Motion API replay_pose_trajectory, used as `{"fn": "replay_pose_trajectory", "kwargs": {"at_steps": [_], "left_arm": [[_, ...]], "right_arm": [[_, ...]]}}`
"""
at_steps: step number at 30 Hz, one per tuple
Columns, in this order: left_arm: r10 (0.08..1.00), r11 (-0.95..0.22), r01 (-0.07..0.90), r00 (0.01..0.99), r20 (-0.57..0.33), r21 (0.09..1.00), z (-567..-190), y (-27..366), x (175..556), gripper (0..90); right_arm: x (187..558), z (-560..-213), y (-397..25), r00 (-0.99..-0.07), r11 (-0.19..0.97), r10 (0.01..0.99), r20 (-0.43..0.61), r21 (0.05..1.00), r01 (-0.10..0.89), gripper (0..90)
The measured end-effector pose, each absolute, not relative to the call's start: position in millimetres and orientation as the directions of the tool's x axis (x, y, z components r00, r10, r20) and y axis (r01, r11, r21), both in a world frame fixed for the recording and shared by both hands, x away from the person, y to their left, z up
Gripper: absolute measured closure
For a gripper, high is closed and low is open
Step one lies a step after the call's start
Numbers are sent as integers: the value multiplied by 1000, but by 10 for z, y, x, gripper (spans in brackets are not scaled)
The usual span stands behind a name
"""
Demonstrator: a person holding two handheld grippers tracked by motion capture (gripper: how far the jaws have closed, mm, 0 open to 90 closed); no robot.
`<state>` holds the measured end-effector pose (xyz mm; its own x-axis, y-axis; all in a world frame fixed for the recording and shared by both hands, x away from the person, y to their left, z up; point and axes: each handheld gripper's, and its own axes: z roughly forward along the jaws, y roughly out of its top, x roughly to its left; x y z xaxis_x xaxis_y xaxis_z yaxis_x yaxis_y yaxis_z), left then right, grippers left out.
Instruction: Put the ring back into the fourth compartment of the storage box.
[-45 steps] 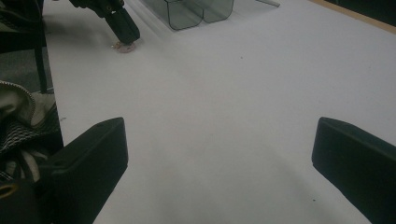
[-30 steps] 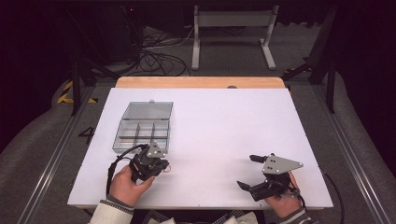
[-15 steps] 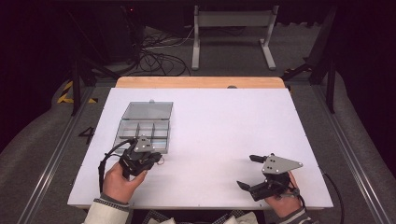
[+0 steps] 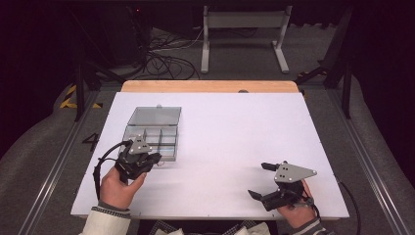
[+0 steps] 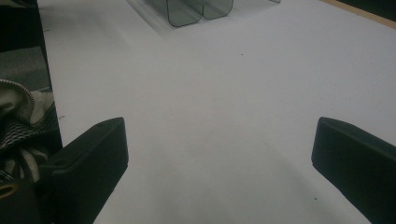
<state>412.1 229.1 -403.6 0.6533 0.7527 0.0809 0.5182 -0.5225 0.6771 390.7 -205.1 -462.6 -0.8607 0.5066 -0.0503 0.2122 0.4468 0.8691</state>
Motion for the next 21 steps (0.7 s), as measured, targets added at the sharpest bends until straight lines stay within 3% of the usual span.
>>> {"fn": "replay_pose_trajectory", "kwargs": {"at_steps": [21], "left_arm": [[784,-498,521,613,102,693,-3928,2443,4153,864]], "right_arm": [[3902,-4630,-2040,-860,455,507,-57,865,211,41]]}}
